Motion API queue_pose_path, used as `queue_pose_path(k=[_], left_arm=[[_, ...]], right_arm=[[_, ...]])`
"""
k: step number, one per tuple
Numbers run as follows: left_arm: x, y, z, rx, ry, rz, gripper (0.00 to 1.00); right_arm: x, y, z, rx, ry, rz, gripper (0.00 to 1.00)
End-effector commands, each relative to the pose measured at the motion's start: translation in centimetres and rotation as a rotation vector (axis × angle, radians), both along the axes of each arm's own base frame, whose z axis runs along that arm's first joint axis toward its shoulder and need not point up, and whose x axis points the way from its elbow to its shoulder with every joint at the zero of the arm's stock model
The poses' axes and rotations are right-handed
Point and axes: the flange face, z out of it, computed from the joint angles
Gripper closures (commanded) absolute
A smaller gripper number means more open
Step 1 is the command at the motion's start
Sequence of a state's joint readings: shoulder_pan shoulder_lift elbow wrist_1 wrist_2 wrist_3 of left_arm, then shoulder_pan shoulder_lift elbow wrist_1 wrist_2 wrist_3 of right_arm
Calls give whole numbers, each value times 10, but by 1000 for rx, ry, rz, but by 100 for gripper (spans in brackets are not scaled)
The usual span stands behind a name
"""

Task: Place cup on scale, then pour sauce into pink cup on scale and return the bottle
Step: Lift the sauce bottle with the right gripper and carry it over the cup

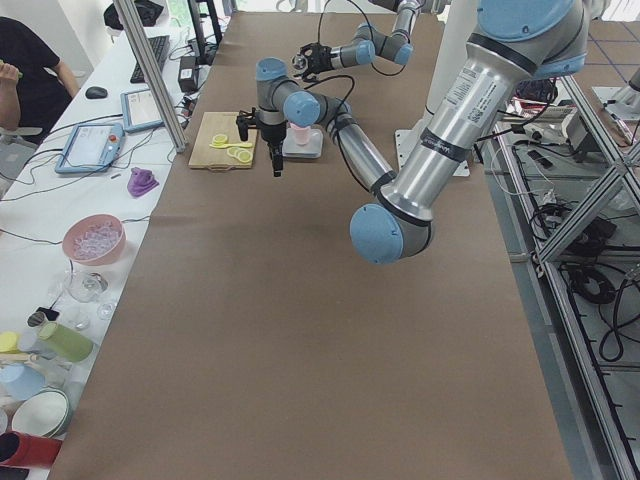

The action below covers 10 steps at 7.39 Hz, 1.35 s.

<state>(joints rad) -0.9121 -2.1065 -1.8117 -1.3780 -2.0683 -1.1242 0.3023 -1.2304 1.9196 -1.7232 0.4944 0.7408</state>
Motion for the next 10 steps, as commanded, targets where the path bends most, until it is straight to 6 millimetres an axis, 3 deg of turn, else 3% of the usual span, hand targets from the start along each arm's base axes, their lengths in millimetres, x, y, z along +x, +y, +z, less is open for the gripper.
queue_pose_path(k=[1, 2, 4, 10], left_arm=[[-2, 1, 21, 1, 2, -2, 1], [-1, -1, 25, 2, 3, -2, 1], [0, -4, 32, 0, 1, -3, 1], [0, -5, 41, -9, -5, -5, 1]], right_arm=[[-33, 6, 12, 61, 120, 14, 100], [-44, 4, 13, 67, 165, 18, 100], [-54, 2, -9, 53, 252, 16, 100], [-84, -9, -1, 91, 420, 36, 100]])
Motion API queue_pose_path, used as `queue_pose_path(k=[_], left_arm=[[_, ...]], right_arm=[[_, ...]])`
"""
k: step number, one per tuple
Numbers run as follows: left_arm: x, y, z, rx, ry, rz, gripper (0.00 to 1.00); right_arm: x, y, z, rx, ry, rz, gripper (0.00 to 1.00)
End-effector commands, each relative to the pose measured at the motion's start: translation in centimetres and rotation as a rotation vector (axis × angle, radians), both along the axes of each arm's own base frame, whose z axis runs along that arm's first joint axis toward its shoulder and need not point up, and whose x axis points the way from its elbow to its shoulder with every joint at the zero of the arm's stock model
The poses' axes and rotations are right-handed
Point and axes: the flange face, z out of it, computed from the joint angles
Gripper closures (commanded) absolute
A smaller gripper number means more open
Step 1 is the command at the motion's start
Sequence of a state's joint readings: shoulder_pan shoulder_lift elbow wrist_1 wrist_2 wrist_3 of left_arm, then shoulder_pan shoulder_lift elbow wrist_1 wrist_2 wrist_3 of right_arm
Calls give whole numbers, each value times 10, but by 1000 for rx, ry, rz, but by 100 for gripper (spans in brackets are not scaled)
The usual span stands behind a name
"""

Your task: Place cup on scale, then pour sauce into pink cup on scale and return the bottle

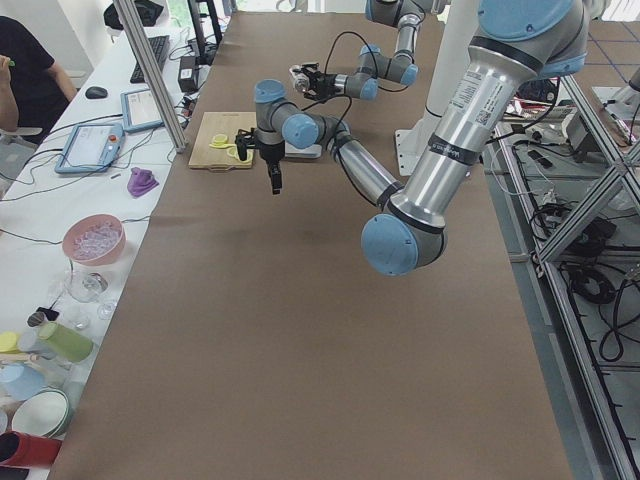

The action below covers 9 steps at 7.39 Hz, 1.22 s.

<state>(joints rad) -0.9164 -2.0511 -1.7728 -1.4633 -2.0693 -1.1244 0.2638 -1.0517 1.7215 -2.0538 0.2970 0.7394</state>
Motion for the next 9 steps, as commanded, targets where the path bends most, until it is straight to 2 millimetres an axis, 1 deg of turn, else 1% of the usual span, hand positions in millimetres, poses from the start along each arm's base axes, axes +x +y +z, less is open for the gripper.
queue_pose_path(k=[1, 3, 4, 6, 7, 8, 9], left_arm=[[-2, -1, 0, 0, 0, -4, 1], [-2, -1, 3, -4, 0, -4, 1], [-4, -1, 7, -9, -3, -5, 1], [-13, -6, 10, -10, 4, -1, 1], [-23, -13, 16, -17, 11, 7, 1], [-30, -14, 26, -20, 7, 21, 1], [-33, -16, 28, -19, 6, 20, 1]], right_arm=[[-6, -4, 6, 24, 58, 8, 100], [-4, -11, 7, 78, 113, 26, 100], [-3, -14, 6, 110, 130, 35, 100], [-9, -16, 8, 143, 158, 39, 100], [-13, -19, -1, 161, 154, 43, 100], [-13, -19, -1, 164, 157, 44, 100], [-13, -19, -1, 179, 164, 46, 100]])
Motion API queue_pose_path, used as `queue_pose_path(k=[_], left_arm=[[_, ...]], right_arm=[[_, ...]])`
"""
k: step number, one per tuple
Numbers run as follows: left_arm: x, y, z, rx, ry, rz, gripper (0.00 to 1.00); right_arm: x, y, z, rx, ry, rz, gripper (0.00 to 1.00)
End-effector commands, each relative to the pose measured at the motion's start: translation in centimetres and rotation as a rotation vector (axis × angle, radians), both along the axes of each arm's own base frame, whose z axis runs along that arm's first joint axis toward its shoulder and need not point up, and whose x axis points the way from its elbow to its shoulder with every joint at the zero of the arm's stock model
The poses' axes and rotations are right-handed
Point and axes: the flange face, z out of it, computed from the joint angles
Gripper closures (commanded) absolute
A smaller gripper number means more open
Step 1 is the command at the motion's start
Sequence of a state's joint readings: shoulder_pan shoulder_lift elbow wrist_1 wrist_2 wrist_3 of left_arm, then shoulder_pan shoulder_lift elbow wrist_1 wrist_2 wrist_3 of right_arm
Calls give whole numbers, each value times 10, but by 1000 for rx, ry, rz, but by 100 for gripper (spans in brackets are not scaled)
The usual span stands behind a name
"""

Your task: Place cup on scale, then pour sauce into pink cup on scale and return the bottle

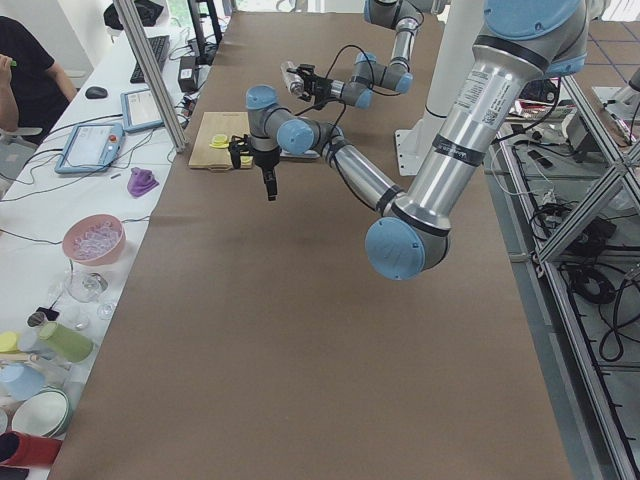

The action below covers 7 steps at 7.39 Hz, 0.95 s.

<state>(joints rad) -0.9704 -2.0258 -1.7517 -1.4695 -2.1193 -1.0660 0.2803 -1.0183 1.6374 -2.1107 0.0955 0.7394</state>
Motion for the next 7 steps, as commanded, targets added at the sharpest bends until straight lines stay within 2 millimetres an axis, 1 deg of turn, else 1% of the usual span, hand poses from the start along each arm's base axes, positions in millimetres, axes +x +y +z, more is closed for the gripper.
queue_pose_path(k=[1, 5, 7], left_arm=[[-6, -2, 6, -2, -2, 5, 1], [-6, -3, 8, -4, -2, 7, 1], [-6, -4, 9, -4, -2, 6, 1]], right_arm=[[-2, -1, 1, 21, 17, 2, 100], [-3, -4, 5, 69, 50, 9, 100], [-2, -5, 2, 97, 58, 14, 100]])
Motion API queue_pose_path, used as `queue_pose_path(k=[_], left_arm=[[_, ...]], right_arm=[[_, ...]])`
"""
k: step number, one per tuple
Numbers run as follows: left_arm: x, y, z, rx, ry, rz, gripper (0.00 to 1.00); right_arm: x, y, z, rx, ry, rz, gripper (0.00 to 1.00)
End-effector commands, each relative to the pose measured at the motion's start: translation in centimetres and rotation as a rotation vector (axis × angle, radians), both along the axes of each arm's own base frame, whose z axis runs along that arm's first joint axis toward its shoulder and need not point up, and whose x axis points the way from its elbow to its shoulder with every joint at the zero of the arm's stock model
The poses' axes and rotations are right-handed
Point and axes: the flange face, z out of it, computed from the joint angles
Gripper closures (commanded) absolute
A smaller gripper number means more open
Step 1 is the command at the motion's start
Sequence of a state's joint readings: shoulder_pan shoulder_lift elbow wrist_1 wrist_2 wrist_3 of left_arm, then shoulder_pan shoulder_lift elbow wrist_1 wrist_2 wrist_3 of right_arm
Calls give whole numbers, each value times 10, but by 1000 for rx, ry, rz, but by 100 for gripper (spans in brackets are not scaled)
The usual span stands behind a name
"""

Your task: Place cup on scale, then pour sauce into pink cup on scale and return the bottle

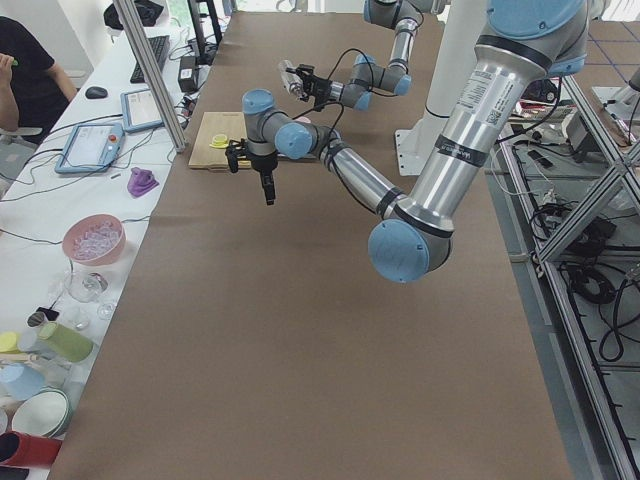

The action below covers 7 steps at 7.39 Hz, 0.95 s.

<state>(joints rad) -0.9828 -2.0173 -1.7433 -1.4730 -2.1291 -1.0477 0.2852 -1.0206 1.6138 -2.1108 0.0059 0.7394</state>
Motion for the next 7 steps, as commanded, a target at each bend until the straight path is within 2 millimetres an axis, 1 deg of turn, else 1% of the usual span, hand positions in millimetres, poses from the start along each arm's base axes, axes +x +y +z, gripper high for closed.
queue_pose_path(k=[1, 5, 6, 7], left_arm=[[-2, -2, 2, -2, -1, -3, 1], [-5, -6, 5, -17, 23, 2, 1], [-6, -9, 7, -13, 27, -2, 1], [-6, -9, 8, -6, 26, 7, 1]], right_arm=[[1, -2, -2, 30, 12, 5, 100], [2, -4, -8, 52, -9, 11, 100], [1, -5, -7, 65, -73, 12, 100], [-7, -7, 8, 73, -127, 12, 100]])
